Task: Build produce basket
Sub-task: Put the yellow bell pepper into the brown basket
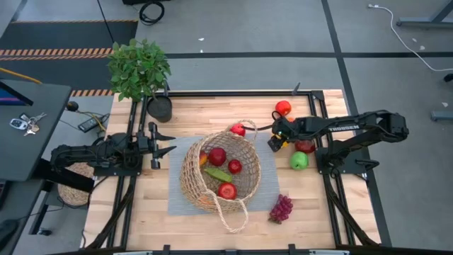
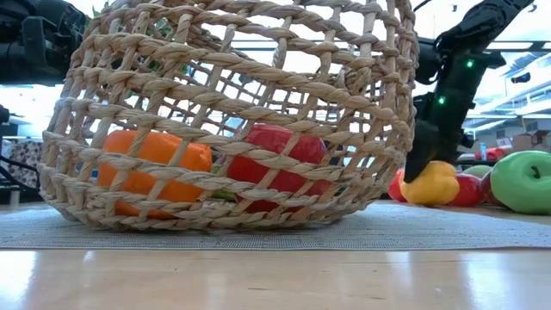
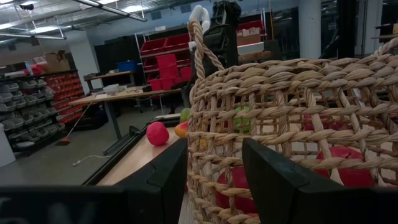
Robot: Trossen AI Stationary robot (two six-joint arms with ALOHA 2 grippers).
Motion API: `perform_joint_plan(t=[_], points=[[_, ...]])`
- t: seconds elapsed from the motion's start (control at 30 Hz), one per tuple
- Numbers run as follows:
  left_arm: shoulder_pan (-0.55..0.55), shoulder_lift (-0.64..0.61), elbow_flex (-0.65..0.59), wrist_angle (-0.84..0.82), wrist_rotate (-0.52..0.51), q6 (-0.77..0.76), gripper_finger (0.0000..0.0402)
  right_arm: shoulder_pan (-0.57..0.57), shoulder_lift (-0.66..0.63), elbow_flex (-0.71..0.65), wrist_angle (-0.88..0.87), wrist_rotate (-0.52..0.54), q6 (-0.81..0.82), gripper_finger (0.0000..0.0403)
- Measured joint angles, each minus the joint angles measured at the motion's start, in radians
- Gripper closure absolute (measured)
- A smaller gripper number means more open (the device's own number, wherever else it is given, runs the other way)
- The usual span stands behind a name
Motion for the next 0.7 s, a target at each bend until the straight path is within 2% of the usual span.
perform_joint_plan(t=[0.2, 0.37, 0.5, 0.7], points=[[0.0, 0.0, 0.0, 0.0, 0.0, 0.0, 0.0241, 0.019, -0.116, 0.116, -0.017, 0.024, -0.064, 0.011], [0.0, 0.0, 0.0, 0.0, 0.0, 0.0, 0.0241, 0.085, -0.222, 0.236, -0.019, 0.035, -0.081, 0.011], [0.0, 0.0, 0.0, 0.0, 0.0, 0.0, 0.0241, 0.195, -0.29, 0.302, 0.028, 0.07, -0.082, 0.011], [0.0, 0.0, 0.0, 0.0, 0.0, 0.0, 0.0241, 0.403, -0.312, 0.305, 0.288, 0.109, -0.162, 0.011]])
